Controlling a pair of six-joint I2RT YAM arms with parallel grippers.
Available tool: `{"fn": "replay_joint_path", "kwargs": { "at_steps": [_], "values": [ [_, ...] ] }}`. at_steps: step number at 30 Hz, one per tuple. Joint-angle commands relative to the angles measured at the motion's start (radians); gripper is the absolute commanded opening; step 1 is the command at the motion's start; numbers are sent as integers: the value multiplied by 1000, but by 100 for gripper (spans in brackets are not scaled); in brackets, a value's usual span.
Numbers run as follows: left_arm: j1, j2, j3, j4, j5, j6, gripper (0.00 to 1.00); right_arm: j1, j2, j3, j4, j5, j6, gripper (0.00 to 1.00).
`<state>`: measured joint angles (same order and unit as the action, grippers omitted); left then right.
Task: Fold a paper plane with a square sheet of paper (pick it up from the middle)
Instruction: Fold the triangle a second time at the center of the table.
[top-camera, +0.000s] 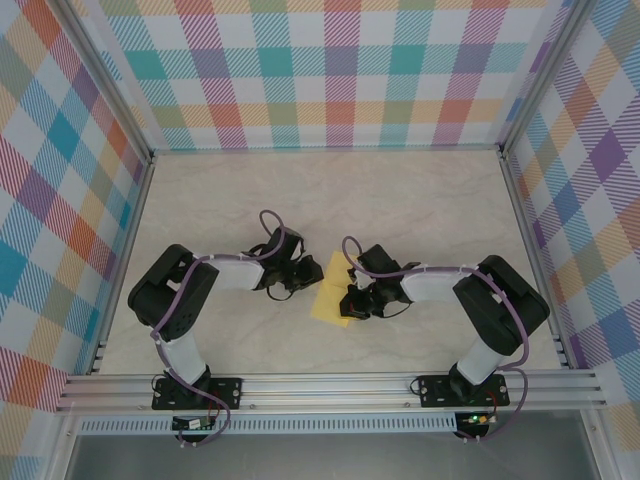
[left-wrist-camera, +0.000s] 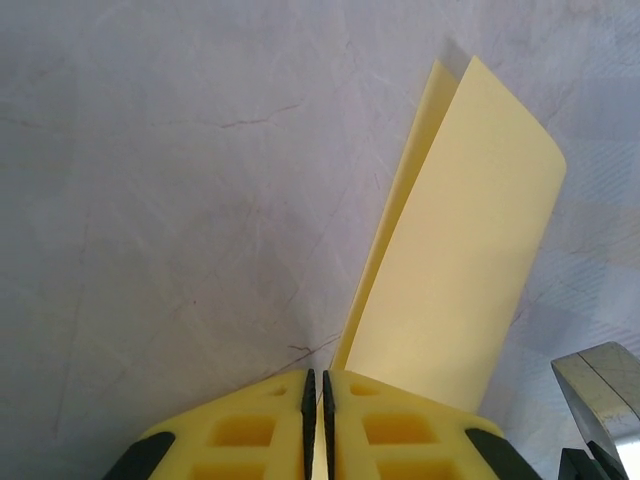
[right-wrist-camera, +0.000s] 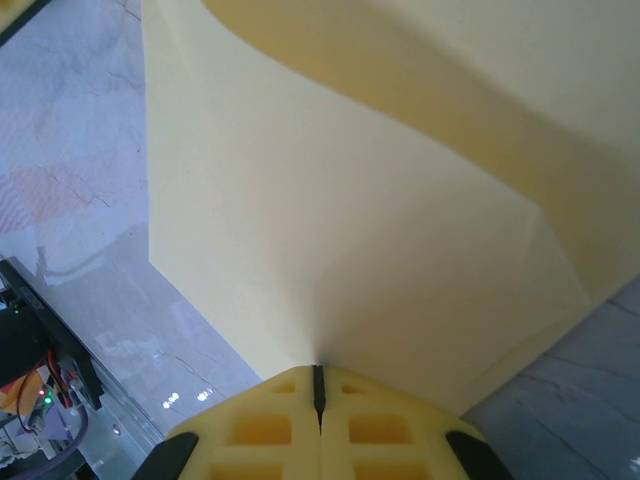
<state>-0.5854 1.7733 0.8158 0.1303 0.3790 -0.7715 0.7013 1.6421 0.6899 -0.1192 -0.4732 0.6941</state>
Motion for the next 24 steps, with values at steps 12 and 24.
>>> {"fn": "replay_joint_path", "kwargs": {
  "at_steps": [12,24],
  "values": [
    [-67,-230,-16,-107,37,24,17,9,-33,53,-257,-15,-258,8],
    [-158,-138,2,-71,12,-8,15,-20,-282,-14,-192,172,13,29]
  ]
}}
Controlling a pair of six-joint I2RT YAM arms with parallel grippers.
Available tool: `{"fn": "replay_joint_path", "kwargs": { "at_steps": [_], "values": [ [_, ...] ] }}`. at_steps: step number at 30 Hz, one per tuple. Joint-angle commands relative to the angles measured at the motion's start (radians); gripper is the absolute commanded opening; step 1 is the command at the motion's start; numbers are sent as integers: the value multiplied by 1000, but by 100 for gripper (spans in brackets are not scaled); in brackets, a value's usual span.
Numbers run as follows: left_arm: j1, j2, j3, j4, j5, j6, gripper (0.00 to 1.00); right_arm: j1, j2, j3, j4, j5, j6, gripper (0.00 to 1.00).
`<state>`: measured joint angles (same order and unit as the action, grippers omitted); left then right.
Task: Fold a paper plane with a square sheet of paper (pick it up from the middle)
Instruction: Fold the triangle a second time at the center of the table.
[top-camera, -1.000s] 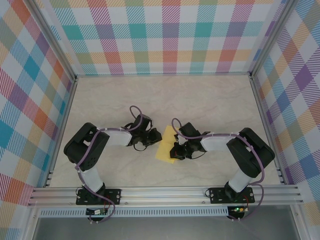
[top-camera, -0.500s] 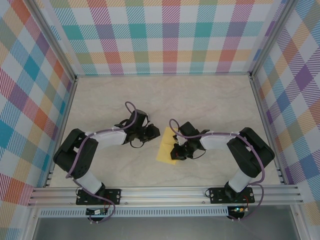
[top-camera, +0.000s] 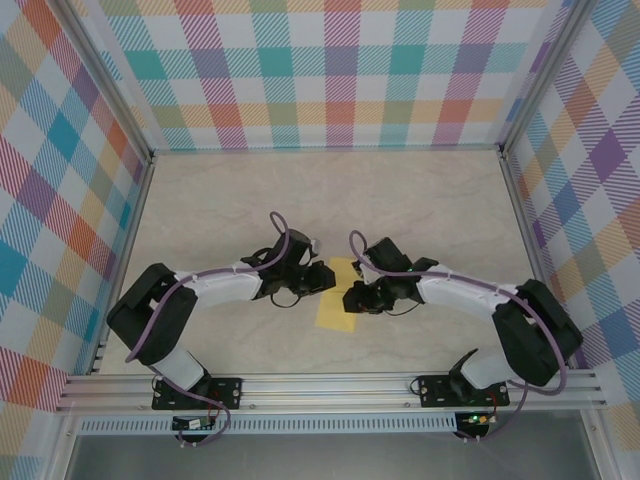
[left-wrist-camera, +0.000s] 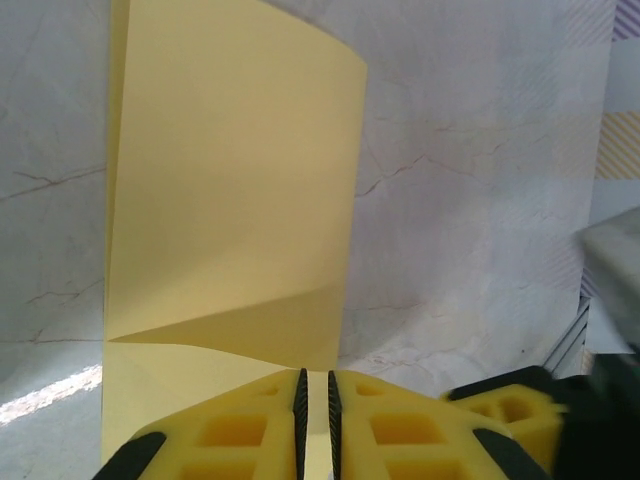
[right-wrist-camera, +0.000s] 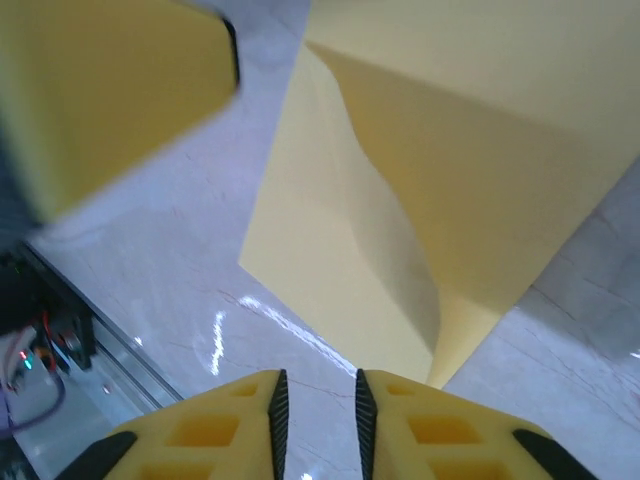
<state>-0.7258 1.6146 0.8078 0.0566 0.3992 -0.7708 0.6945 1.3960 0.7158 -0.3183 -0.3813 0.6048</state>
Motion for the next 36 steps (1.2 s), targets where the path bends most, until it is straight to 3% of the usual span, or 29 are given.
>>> {"fn": "replay_joint_path", "kwargs": {
  "at_steps": [1,4,19,36],
  "values": [
    [-20,30,8,3,-9,-6,15,-24,-48,-53,19,85,133,32],
    [-21,55,7,15,-10,-8,15,-37,-41,-66,56,58,180,39],
    [-23,141,30,23,-8,-3,14,-38,89,-72,145,56,266,42],
    [-22,146,33,5,-16,-2,14,-39,127,-117,254,20,276,30]
  ]
}}
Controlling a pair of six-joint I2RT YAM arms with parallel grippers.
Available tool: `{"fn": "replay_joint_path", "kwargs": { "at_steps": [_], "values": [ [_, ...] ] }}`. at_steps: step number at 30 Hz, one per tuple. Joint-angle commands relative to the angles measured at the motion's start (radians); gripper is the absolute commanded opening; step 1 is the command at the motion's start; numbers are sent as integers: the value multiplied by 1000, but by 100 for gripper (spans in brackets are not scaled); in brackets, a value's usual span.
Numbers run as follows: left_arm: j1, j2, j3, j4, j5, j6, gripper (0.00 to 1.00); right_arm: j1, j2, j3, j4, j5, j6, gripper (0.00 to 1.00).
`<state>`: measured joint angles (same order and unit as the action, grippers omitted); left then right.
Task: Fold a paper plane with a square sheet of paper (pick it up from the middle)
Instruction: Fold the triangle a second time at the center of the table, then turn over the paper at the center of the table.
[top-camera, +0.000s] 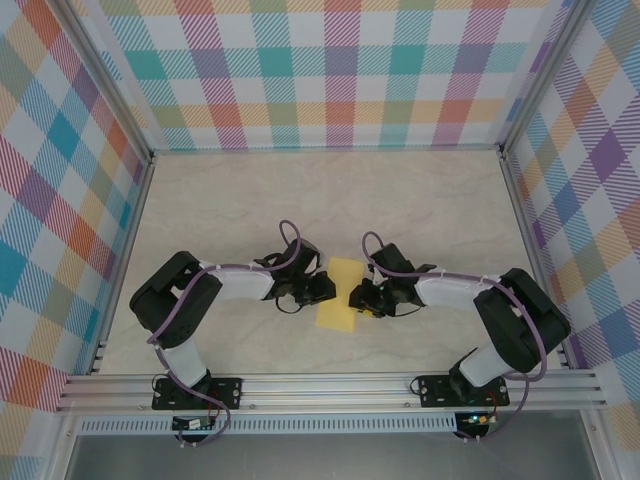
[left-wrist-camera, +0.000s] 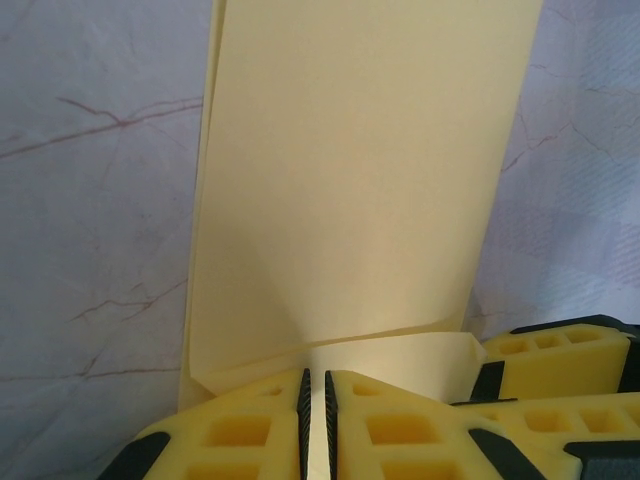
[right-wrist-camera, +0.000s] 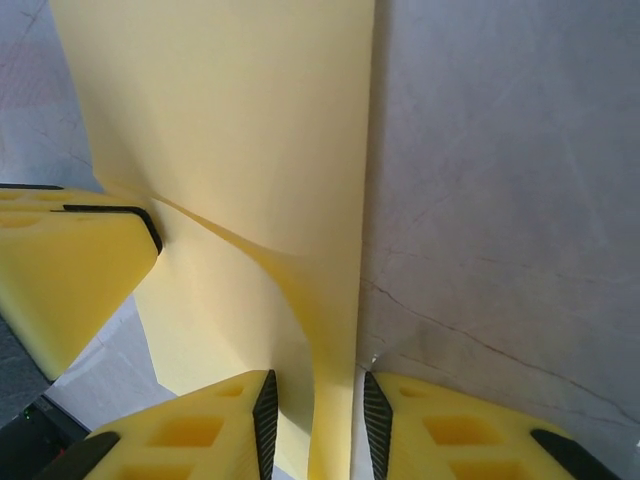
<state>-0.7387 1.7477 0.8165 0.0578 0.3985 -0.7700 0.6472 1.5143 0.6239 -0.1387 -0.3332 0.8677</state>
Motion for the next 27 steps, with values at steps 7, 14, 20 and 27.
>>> {"fn": "replay_joint_path", "kwargs": {
  "at_steps": [7,14,20,27],
  "values": [
    [-10,18,20,11,-23,-9,14,0,-15,-36,87,-31,10,30],
    [-10,13,20,5,-35,-11,14,-9,-33,-43,102,-43,22,29],
    [-10,5,16,-2,-52,-11,14,-14,-45,-52,105,-43,36,27],
    [-11,-3,5,-1,-62,-15,13,-21,-46,-64,120,-42,34,29]
  ]
}}
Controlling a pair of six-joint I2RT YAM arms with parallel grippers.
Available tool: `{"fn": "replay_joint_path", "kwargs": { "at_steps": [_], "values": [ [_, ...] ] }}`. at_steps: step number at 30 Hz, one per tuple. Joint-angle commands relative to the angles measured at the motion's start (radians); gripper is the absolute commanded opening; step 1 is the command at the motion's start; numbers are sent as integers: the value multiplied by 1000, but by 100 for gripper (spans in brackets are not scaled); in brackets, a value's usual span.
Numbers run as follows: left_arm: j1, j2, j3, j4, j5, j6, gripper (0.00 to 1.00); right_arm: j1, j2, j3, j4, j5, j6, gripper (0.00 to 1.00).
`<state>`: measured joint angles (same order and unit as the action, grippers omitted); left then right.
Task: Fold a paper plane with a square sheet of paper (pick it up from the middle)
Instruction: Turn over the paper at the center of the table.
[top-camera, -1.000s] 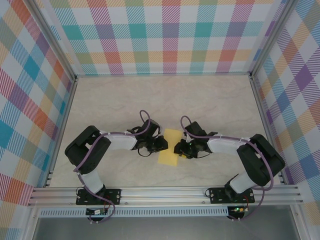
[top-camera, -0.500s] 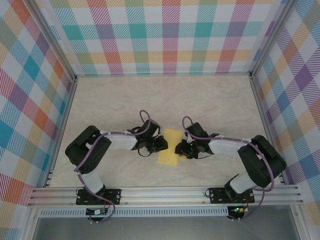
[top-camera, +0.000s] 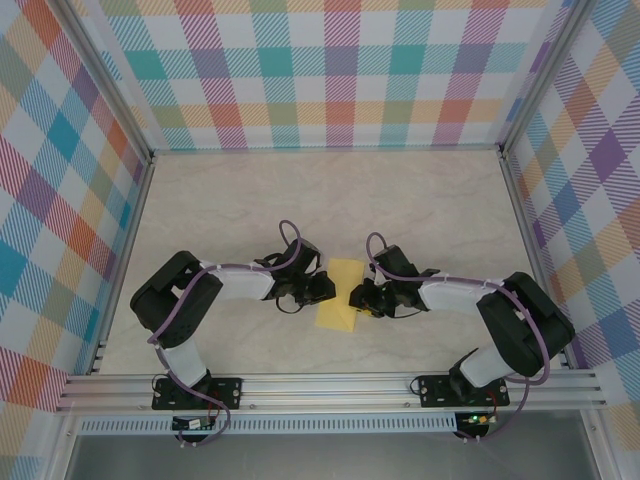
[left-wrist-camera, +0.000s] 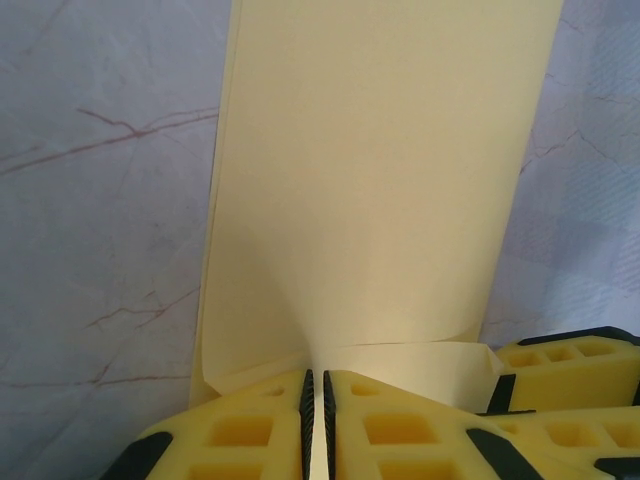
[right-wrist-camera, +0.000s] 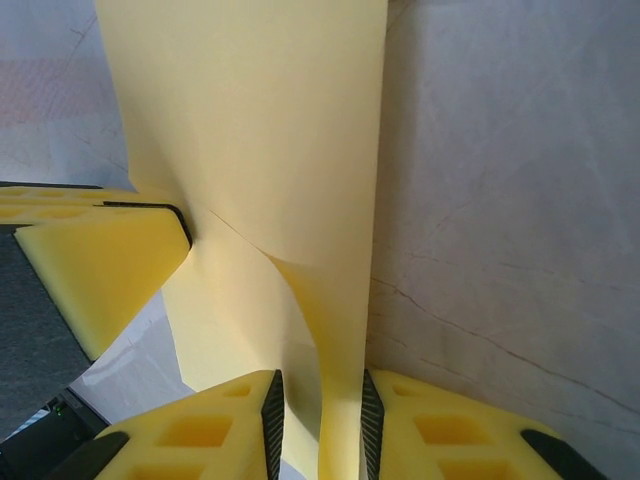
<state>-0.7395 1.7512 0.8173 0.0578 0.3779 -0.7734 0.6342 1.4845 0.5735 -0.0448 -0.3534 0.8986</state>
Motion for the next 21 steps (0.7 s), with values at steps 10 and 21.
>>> {"fn": "replay_joint_path", "kwargs": {
  "at_steps": [10,21],
  "values": [
    [-10,-27,-8,39,-50,-41,14,-10,23,-28,149,-88,-6,32],
    [-9,-95,-34,39,-107,-65,16,-11,54,-20,177,-90,-23,24]
  ]
}}
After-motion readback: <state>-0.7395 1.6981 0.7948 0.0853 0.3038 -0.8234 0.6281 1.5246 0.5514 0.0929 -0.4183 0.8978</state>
